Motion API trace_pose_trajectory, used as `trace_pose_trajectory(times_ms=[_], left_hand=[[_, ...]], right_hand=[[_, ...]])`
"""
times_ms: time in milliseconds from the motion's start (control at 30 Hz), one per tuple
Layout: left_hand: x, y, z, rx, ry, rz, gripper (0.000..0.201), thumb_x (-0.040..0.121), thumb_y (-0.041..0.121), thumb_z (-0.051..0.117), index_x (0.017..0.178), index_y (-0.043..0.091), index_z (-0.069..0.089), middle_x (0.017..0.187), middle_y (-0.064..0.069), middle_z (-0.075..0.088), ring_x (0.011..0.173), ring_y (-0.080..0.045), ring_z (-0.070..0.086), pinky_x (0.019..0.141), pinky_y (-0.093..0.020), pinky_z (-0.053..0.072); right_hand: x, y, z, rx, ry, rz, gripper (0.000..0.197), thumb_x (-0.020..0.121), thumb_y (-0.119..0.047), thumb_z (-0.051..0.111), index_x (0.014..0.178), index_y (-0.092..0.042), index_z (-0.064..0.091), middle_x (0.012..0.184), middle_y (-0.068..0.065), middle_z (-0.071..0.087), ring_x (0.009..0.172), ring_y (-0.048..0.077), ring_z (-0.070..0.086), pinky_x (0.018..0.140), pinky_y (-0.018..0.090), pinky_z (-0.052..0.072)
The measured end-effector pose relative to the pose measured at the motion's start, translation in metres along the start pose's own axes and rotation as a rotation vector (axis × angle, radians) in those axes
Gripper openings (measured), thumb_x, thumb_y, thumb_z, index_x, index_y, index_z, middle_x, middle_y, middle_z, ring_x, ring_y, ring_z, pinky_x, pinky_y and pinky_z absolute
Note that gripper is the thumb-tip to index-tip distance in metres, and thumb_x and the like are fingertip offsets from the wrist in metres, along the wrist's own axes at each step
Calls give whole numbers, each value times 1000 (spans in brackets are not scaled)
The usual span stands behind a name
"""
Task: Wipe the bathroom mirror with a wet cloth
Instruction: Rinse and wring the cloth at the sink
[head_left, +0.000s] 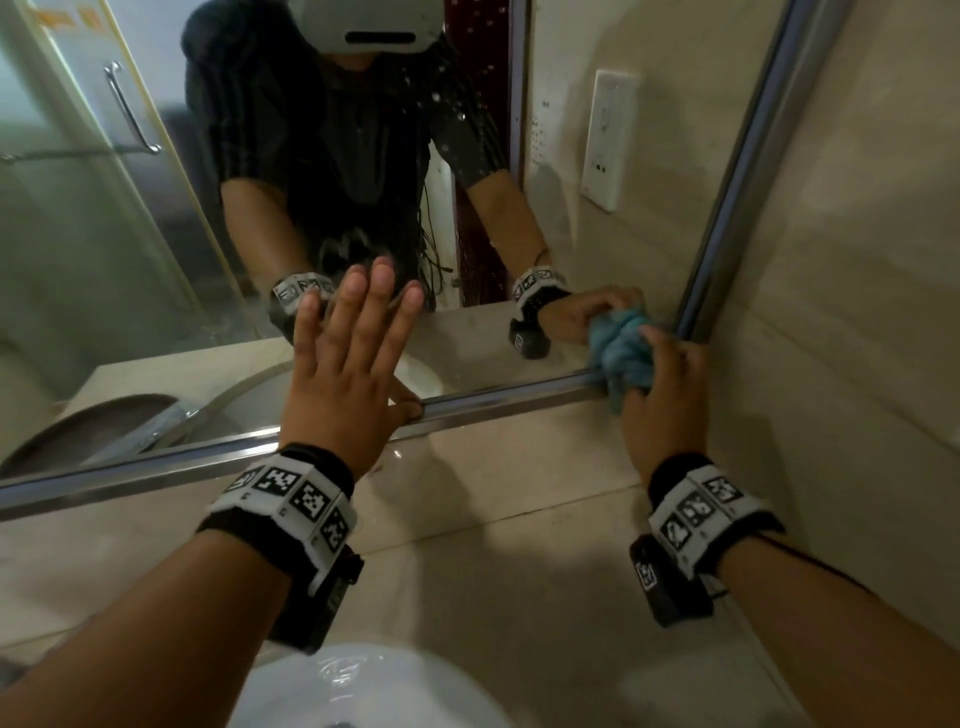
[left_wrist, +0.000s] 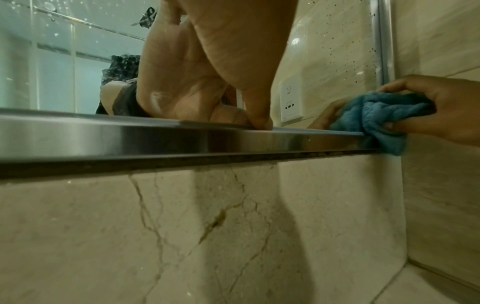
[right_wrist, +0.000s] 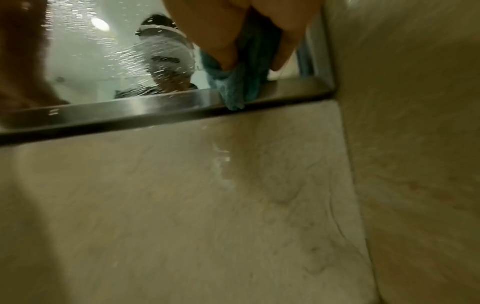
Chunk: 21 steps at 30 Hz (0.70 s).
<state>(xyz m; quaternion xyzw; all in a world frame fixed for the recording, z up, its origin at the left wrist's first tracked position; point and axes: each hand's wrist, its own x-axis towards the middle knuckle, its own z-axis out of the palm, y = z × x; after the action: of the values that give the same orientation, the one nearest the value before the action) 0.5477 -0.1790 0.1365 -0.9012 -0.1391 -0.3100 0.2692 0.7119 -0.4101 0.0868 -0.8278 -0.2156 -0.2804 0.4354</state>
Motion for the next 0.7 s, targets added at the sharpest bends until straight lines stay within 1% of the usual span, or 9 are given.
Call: trace_pose_trajectory(times_ms=[67,100,200,300,433,500,600,633,700], left_hand=[[1,0,1,-2,5,-8,118,67,62,69,152,15,2,154,-6,-25,143,-24,-16,116,-44,-12],[1,1,1,-1,12,-12,119,66,61,70,152,15,2,154,-6,-24,143,-24,-16,116,-45,-11],[1,7,-3,-13,47,-28,122,62,55,77,151,14,5,156,-9,-17,144,-26,-12,116,-49,-6],[9,17,-14,-51,66,-53,128,59,49,81,151,17,-2,155,-14,1,144,-31,0,115,-54,3],[24,22,-17,-19,30,-33,127,60,45,80,151,15,-2,156,-15,-5,143,-31,-10,115,-53,-2],[26,24,-12,-7,14,-52,127,60,42,79,151,15,-6,156,-13,-12,142,-29,-16,115,-51,-7],[25,24,-9,9,8,-56,127,62,46,77,150,15,-9,152,-12,-26,141,-28,-24,114,-49,-11],[25,23,-9,13,8,-53,127,62,48,76,150,15,-10,151,-12,-28,140,-28,-24,114,-49,-11],[26,21,-9,24,4,-49,128,61,53,75,150,15,-9,151,-12,-29,140,-27,-25,114,-48,-12]], right_hand=[[13,3,0,54,110,247,51,83,8,54,132,-3,46,129,27,42,116,39,45,96,33,36],[13,-3,4,61,129,283,51,84,6,54,133,-3,45,130,27,41,118,40,44,97,36,36],[-14,-31,18,23,3,93,50,82,-1,62,130,-5,49,126,26,43,113,40,47,95,43,43],[-17,-43,7,21,-129,-110,42,83,-11,56,124,-5,55,115,25,47,100,39,52,87,38,44],[31,-51,-1,61,229,94,41,83,-2,59,124,-4,55,121,24,46,111,35,48,93,24,35],[23,-64,11,9,167,-8,36,85,-7,59,122,-10,57,118,16,50,108,27,50,90,23,37],[-22,-68,30,-80,-198,-276,18,90,-29,53,104,-22,62,106,-2,54,98,22,57,79,20,46],[-30,-63,31,-98,-238,-393,25,88,-29,47,107,-23,64,106,-1,51,96,25,57,79,24,47],[-19,-60,24,-115,-118,-412,43,81,-28,41,117,-15,62,105,4,44,88,30,54,76,32,49]])
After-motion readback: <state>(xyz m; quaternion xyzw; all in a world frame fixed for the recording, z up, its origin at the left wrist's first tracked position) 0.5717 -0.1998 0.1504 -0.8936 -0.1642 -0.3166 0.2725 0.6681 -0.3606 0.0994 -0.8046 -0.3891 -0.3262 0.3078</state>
